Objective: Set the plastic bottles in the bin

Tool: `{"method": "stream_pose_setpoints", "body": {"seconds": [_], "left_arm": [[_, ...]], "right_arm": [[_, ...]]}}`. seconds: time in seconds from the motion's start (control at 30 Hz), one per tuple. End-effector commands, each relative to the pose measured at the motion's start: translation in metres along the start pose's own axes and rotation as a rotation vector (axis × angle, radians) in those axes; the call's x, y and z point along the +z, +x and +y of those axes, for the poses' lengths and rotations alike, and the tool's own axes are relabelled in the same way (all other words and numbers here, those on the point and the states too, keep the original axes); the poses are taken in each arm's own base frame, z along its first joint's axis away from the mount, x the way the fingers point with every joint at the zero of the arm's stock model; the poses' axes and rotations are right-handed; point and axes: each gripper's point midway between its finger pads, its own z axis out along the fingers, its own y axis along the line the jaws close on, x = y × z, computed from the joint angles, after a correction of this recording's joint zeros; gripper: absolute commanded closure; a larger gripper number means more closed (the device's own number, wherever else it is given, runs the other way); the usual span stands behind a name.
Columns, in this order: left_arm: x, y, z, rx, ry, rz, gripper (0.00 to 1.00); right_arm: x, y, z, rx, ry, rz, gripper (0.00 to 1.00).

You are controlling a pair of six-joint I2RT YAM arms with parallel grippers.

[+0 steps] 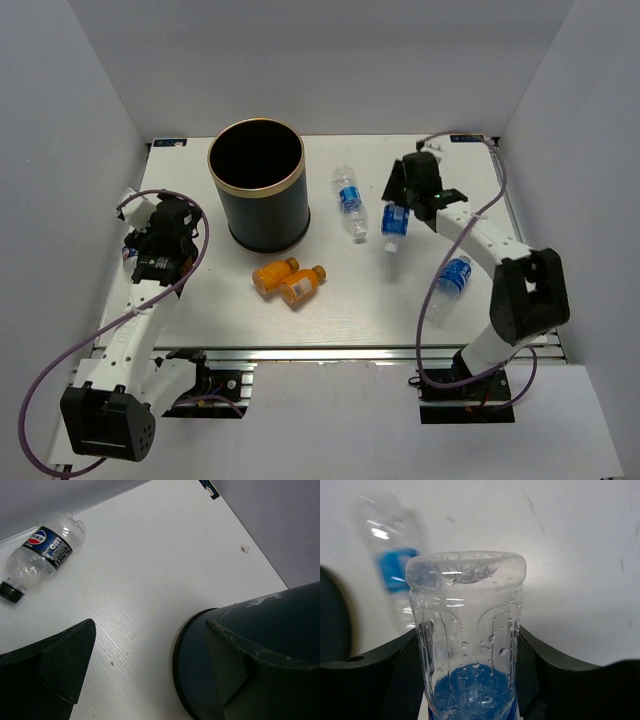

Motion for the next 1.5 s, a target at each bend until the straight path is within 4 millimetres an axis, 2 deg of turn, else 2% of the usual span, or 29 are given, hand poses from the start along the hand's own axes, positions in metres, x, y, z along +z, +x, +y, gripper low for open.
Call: {"method": "stream_pose_setpoints", "body": {"seconds": [0.0, 0.07, 0.13, 0.27, 0.3, 0.33, 0.37, 0.4, 0.43, 0.47, 0.5, 0.53, 0.57, 0.6, 0.63, 0.73, 0.77, 0.9, 1.03, 1.1, 1.13, 1.2, 1.23, 1.3, 1.33, 1.37, 1.4, 1.43, 1.47], "left_arm": [[0.002, 0.003, -0.006, -0.004, 0.032, 0.015, 0.02], [0.005, 0.007, -0.006, 0.007, 0.022, 0.023, 0.02], [0.008, 0.010, -0.005, 0.002, 0.019, 0.027, 0.02], [0.014, 0.018, -0.007, 0.020, 0.023, 0.065, 0.02], [0.015, 0.018, -0.005, 0.023, 0.016, 0.064, 0.02], [0.016, 0.018, -0.003, 0.026, 0.006, 0.065, 0.02], [0.017, 0.018, -0.001, 0.026, 0.000, 0.067, 0.02], [0.018, 0.020, 0.000, 0.029, -0.001, 0.071, 0.02], [0.019, 0.020, 0.001, 0.026, -0.003, 0.073, 0.02], [0.020, 0.021, 0.002, 0.025, -0.005, 0.075, 0.02], [0.021, 0.021, 0.003, 0.021, -0.007, 0.078, 0.02], [0.022, 0.022, 0.003, 0.019, -0.006, 0.082, 0.02], [0.023, 0.023, 0.003, 0.021, -0.002, 0.085, 0.02], [0.025, 0.025, 0.005, 0.024, -0.007, 0.094, 0.02], [0.025, 0.023, 0.005, 0.023, -0.009, 0.093, 0.02], [0.030, 0.019, 0.019, 0.037, -0.077, 0.076, 0.02], [0.031, 0.019, 0.024, 0.032, -0.094, 0.073, 0.02], [0.040, 0.015, 0.034, 0.010, -0.123, 0.090, 0.02], [0.047, 0.010, 0.044, 0.018, -0.178, 0.081, 0.02], [0.053, 0.001, 0.051, 0.009, -0.213, 0.064, 0.02], [0.056, -0.001, 0.055, 0.035, -0.224, 0.065, 0.02], [0.066, -0.012, 0.066, 0.047, -0.278, 0.062, 0.02], [0.070, -0.016, 0.069, 0.096, -0.283, 0.068, 0.02], [0.088, -0.019, 0.078, 0.137, -0.295, 0.087, 0.02], [0.096, -0.021, 0.078, 0.177, -0.273, 0.096, 0.02], [0.103, -0.021, 0.084, 0.176, -0.280, 0.108, 0.02], [0.116, -0.015, 0.100, 0.167, -0.318, 0.147, 0.02], [0.123, -0.017, 0.103, 0.148, -0.324, 0.167, 0.02], [0.129, -0.015, 0.109, 0.123, -0.336, 0.194, 0.02]], "right_arm": [[-0.081, -0.113, 0.081, -0.099, -0.349, -0.332, 0.52], [-0.122, -0.147, 0.121, -0.223, -0.514, -0.461, 0.53], [-0.171, -0.161, 0.176, -0.320, -0.731, -0.583, 0.54], [-0.282, -0.194, 0.260, -0.501, -1.018, -1.075, 0.53], [-0.294, -0.201, 0.268, -0.487, -1.044, -1.146, 0.52], [-0.285, -0.198, 0.283, -0.491, -1.067, -1.168, 0.52], [-0.311, -0.213, 0.293, -0.475, -1.116, -1.254, 0.52], [-0.318, -0.220, 0.300, -0.456, -1.143, -1.287, 0.52], [-0.295, -0.216, 0.317, -0.450, -1.161, -1.261, 0.51], [-0.294, -0.218, 0.328, -0.421, -1.206, -1.245, 0.51], [-0.322, -0.229, 0.336, -0.420, -1.271, -1.322, 0.48], [-0.319, -0.227, 0.345, -0.421, -1.293, -1.338, 0.48], [-0.293, -0.211, 0.363, -0.433, -1.305, -1.317, 0.51], [-0.303, -0.219, 0.367, -0.419, -1.310, -1.368, 0.53], [-0.278, -0.207, 0.381, -0.433, -1.305, -1.329, 0.52], [-0.259, -0.191, 0.396, -0.440, -1.301, -1.284, 0.43], [-0.257, -0.187, 0.398, -0.438, -1.298, -1.283, 0.31], [-0.248, -0.185, 0.396, -0.455, -1.252, -1.268, 0.11], [-0.271, -0.196, 0.388, -0.470, -1.245, -1.198, 0.11], [-0.267, -0.193, 0.385, -0.494, -1.219, -1.108, 0.11], [-0.283, -0.201, 0.377, -0.505, -1.207, -1.110, 0.11], [-0.266, -0.190, 0.364, -0.523, -1.132, -0.975, 0.11], [-0.286, -0.198, 0.348, -0.522, -1.113, -0.979, 0.11], [-0.258, -0.177, 0.325, -0.518, -1.018, -0.865, 0.11], [-0.275, -0.178, 0.304, -0.513, -0.989, -0.847, 0.11], [-0.269, -0.177, 0.287, -0.488, -0.935, -0.815, 0.11], [-0.240, -0.148, 0.270, -0.507, -0.891, -0.723, 0.11], [-0.261, -0.151, 0.250, -0.488, -0.891, -0.750, 0.11], [-0.257, -0.143, 0.237, -0.469, -0.883, -0.731, 0.11]]}}
